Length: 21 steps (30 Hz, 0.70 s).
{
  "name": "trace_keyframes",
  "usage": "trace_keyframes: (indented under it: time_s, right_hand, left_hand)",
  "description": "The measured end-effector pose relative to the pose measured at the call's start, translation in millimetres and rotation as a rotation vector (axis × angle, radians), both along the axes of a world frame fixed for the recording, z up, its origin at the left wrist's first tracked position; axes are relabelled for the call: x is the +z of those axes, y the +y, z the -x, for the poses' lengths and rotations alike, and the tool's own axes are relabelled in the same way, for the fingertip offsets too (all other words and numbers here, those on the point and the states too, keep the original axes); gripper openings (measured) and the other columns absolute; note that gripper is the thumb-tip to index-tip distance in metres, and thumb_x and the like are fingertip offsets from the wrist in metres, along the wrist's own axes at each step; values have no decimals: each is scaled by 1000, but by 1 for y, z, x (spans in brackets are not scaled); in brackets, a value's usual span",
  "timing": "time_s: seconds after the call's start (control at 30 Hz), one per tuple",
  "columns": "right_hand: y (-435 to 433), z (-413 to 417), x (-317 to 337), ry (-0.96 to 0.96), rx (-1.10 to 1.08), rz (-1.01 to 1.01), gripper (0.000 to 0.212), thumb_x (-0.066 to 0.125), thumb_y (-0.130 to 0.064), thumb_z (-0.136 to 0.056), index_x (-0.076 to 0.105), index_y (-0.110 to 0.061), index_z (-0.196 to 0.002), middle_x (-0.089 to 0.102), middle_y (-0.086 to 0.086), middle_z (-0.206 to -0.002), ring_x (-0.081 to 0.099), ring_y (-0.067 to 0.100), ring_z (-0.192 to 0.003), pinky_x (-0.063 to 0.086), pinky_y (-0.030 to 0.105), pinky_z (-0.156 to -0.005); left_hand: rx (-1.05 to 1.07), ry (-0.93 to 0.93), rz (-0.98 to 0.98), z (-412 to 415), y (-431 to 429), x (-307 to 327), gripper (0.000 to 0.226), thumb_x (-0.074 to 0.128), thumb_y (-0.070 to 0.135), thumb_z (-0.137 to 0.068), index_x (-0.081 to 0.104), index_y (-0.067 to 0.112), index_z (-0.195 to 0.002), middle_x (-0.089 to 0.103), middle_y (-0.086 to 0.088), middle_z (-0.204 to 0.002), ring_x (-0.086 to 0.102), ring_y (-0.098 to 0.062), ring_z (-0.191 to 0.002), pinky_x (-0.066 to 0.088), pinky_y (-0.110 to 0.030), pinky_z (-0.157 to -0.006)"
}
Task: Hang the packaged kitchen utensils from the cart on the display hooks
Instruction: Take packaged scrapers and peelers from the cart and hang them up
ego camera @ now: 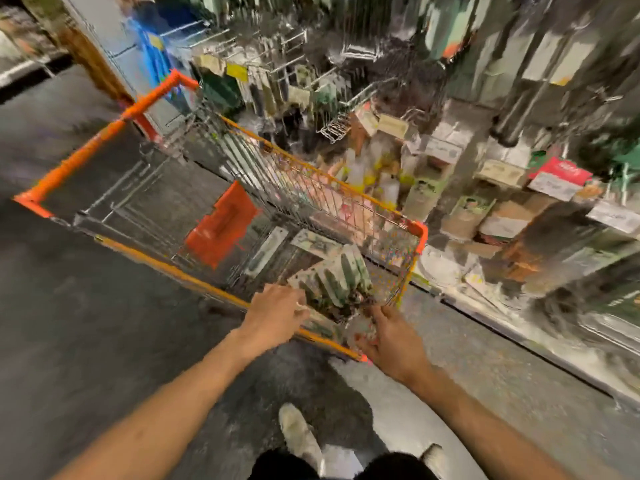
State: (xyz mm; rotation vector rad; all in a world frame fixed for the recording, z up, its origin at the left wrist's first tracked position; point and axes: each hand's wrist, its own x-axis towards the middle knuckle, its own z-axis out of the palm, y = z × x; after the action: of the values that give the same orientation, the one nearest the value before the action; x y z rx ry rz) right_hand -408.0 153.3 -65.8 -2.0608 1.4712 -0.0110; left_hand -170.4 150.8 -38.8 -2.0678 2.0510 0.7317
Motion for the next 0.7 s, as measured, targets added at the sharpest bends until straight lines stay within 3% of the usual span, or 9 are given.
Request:
trace_keyframes:
  time_s: [0.07, 0.17, 0.23, 0.3, 0.43, 0.6, 0.7]
  right_hand:
    - [-5, -32, -20, 9, -22, -60, 48, 58, -35, -88, 53, -7, -127, 55, 16, -121, 55, 39, -113, 49, 44, -89]
    - [-14, -73, -34, 96, -63, -169, 48, 57, -36, -94, 47, -10, -133, 52, 14, -127, 55, 36, -116, 47, 41, -91]
    - [-25, -96, -47, 134, -78, -226, 42, 56, -36, -95, 49, -10, -127, 54, 14, -126, 54, 34, -117, 43, 37, -90]
    - [-40, -117, -65, 152, -95, -256, 38, 56, -37, -95, 53, -11, -122, 57, 13, -124, 55, 31, -116, 42, 35, -91]
    - [-82, -153, -114, 176, -135, -402, 42, 54, -38, -97, 51, -14, -131, 60, 11, -128, 56, 30, -117, 45, 34, -92]
    - [-129, -180, -185, 184, -171, -513, 33, 62, -28, -92, 54, -6, -116, 64, 16, -114, 58, 27, -93, 47, 32, -77]
    - [-148, -192, -219, 210, -170, -569, 39, 65, -30, -90, 55, -5, -119, 62, 16, -117, 59, 31, -103, 48, 36, -83]
  left_hand:
    - [7, 44, -38, -32, -12, -20, 30, 48, 43, -99, 62, 27, -120, 64, 5, -121, 57, -21, -116, 53, -42, -89]
    - [60, 125, -112, -74, -30, -45, 35, 48, 42, -101, 60, 24, -128, 65, 4, -123, 60, -20, -114, 53, -37, -87]
    - [102, 143, -166, -101, -44, -62, 34, 47, 47, -100, 61, 22, -119, 65, 2, -120, 61, -20, -110, 53, -38, -86]
    - [141, 140, -218, -123, -62, -81, 29, 49, 40, -101, 60, 18, -117, 64, -3, -122, 61, -24, -111, 53, -41, -88]
    - [62, 137, -330, -153, -110, -125, 12, 55, 25, -99, 55, 15, -106, 62, -10, -120, 59, -31, -111, 49, -41, -88]
    - [-76, 73, -558, -177, -158, -199, 31, 62, 37, -94, 56, 21, -120, 57, -7, -122, 56, -26, -105, 46, -36, -80]
    - [-130, 58, -684, -190, -176, -245, 57, 71, 52, -84, 50, 26, -130, 53, -3, -129, 54, -30, -118, 51, -45, -92]
